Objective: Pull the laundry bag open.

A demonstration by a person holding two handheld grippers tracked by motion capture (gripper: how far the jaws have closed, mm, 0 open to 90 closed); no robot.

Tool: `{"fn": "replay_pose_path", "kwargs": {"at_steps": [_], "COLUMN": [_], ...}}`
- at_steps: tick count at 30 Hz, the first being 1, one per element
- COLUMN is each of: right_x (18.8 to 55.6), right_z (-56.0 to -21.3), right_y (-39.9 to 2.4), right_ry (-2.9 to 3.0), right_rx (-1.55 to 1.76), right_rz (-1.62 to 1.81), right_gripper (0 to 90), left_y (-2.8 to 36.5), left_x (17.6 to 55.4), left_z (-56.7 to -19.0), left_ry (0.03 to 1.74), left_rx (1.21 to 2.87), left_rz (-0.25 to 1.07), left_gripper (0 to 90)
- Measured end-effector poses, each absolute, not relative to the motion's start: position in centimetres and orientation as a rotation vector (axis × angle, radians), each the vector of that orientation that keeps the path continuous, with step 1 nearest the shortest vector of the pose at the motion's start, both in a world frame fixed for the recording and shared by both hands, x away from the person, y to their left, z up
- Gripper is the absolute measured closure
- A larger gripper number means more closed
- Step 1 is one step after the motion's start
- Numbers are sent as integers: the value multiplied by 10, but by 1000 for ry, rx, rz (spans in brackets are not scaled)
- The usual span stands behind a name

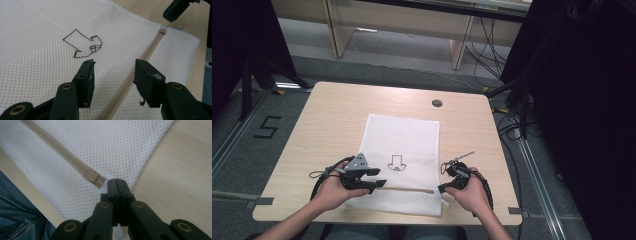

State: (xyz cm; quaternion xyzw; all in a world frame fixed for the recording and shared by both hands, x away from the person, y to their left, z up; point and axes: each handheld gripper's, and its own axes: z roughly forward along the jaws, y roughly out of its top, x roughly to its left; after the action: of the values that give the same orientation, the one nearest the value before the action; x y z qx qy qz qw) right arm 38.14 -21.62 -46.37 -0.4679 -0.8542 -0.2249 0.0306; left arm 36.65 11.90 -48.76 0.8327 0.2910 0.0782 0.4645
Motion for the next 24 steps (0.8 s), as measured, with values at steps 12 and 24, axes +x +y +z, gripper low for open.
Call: {"fn": "replay_pose_path", "kwargs": {"at_steps": [12,24], "right_x": [387,385], "right_z": [-477,-480], "right_y": [-212,-200], "right_ry": [-2631,-2688], "right_rx": [-1425,-1429], "right_rz": [-657,-559], "right_gripper": [900,900], "left_y": [92,73], "left_x": [364,364], "left_z": [-482,-484], "left_ry": [616,564], "left_rx": [2074,2109], "left_rz": [165,105], "left_gripper": [548,570]}}
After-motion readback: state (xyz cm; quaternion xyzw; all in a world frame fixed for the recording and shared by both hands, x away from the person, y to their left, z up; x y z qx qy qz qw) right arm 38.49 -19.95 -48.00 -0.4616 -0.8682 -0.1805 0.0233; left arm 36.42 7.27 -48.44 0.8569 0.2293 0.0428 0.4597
